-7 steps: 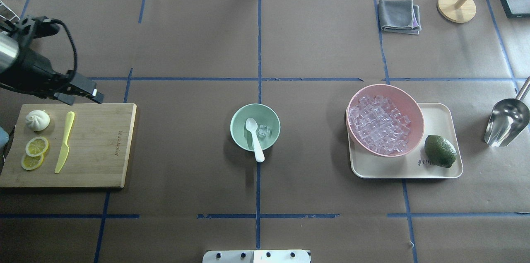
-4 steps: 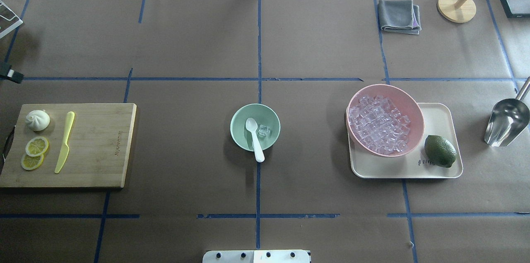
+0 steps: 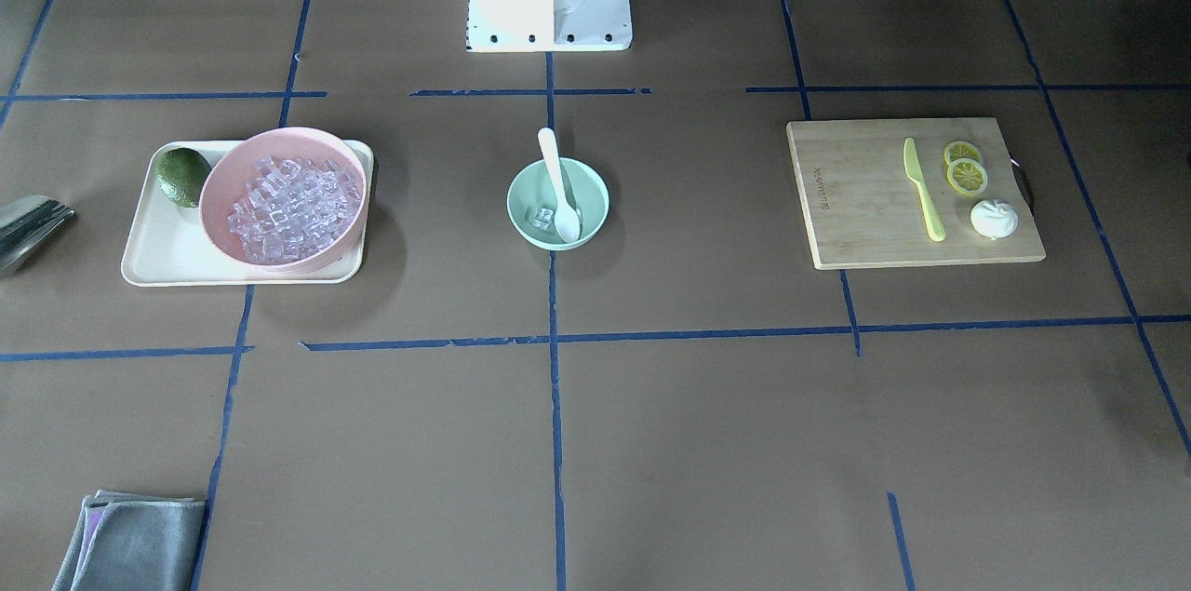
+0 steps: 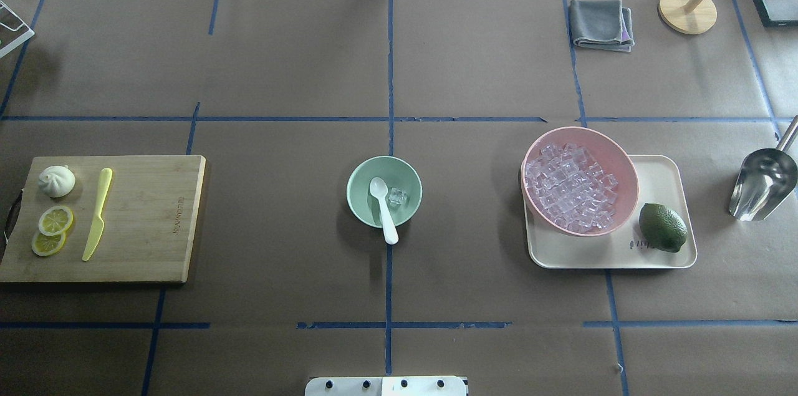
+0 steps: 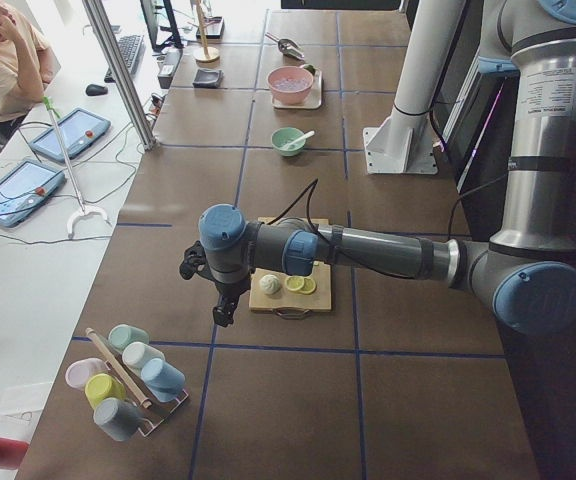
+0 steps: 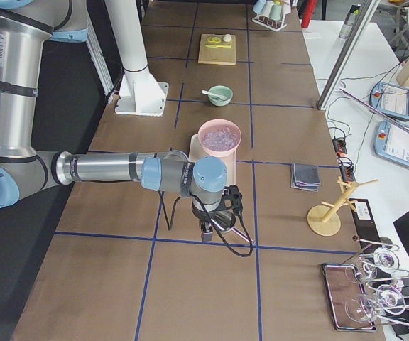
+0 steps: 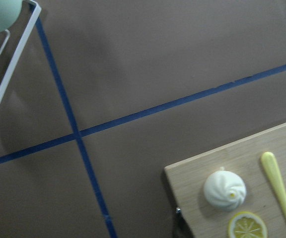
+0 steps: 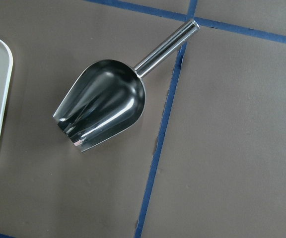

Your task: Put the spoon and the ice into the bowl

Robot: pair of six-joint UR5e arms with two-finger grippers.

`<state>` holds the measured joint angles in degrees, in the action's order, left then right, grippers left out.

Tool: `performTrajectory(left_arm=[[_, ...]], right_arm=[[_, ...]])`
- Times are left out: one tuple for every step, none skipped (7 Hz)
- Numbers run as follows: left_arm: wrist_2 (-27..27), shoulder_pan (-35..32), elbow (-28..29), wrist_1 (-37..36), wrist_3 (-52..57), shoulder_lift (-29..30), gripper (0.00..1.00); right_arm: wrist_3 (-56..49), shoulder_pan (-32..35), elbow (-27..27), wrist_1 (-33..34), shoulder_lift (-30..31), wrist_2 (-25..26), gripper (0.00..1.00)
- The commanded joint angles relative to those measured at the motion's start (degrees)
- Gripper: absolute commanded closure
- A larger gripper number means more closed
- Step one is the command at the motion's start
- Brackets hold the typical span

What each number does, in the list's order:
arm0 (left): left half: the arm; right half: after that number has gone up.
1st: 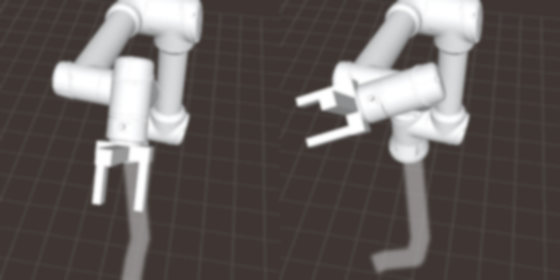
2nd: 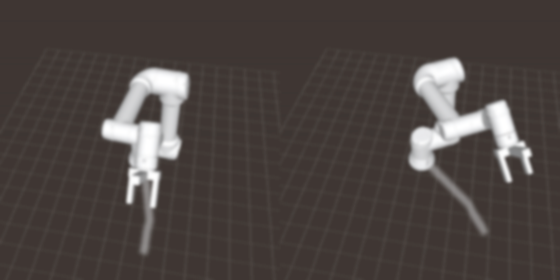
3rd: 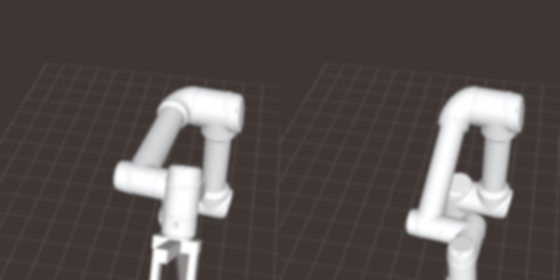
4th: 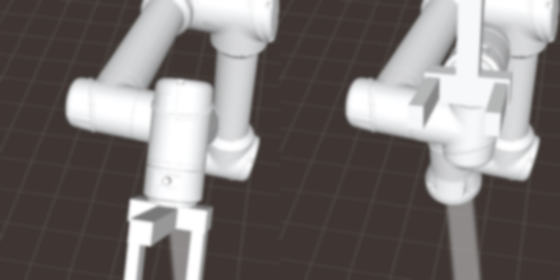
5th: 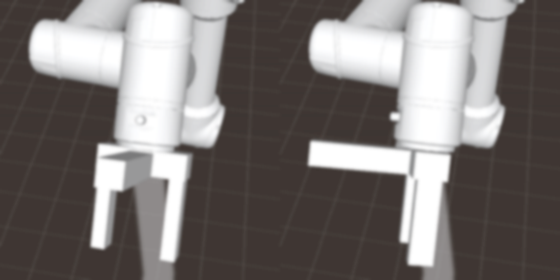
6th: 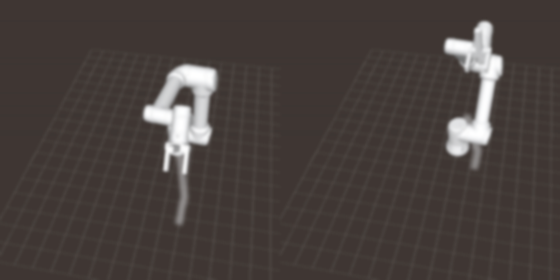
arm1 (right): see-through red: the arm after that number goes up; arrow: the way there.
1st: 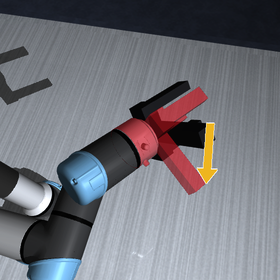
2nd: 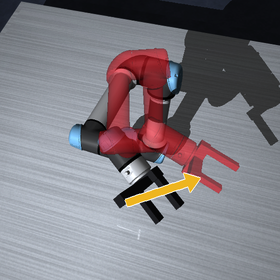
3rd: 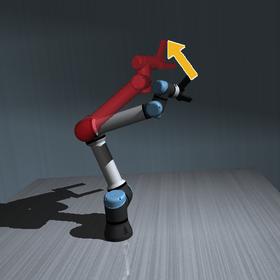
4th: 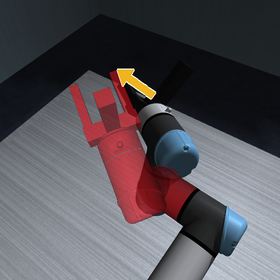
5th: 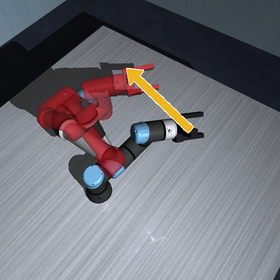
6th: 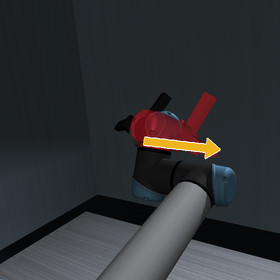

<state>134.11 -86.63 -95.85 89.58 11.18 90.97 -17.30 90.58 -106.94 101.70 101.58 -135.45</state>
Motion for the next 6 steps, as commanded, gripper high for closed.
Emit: performTrajectory(left_arm=[[1.13,-0.91,0.31,-7.81,-2.37,1.48,0.0],[1.06,-1.0,-0.03,-7.84,-3.44,0.45,0.0],[0.89,-1.0,-0.12,-7.84,-3.36,-0.78,0.0],[0.97,-1.17,-1.69,-7.14,-2.84,-3.67,0.0],[0.63,-1.18,-3.01,-6.79,-2.92,-6.39,0.0],[1.23,-1.09,-4.77,-6.44,-3.27,-8.25,0.0]], right_arm=[[-0.02,0.82,-0.82,1.83,-0.24,0.19,0.0],[0.33,0.82,-0.56,1.75,-0.24,0.01,0.0],[0.34,0.82,-0.55,1.48,-0.24,0.1,0.0],[0.25,0.82,-0.73,1.31,0.11,-0.16,0.0],[0.07,0.74,0.31,1.31,0.03,0.53,0.0],[0.07,0.74,3.81,1.13,-0.58,0.28,0.0]])
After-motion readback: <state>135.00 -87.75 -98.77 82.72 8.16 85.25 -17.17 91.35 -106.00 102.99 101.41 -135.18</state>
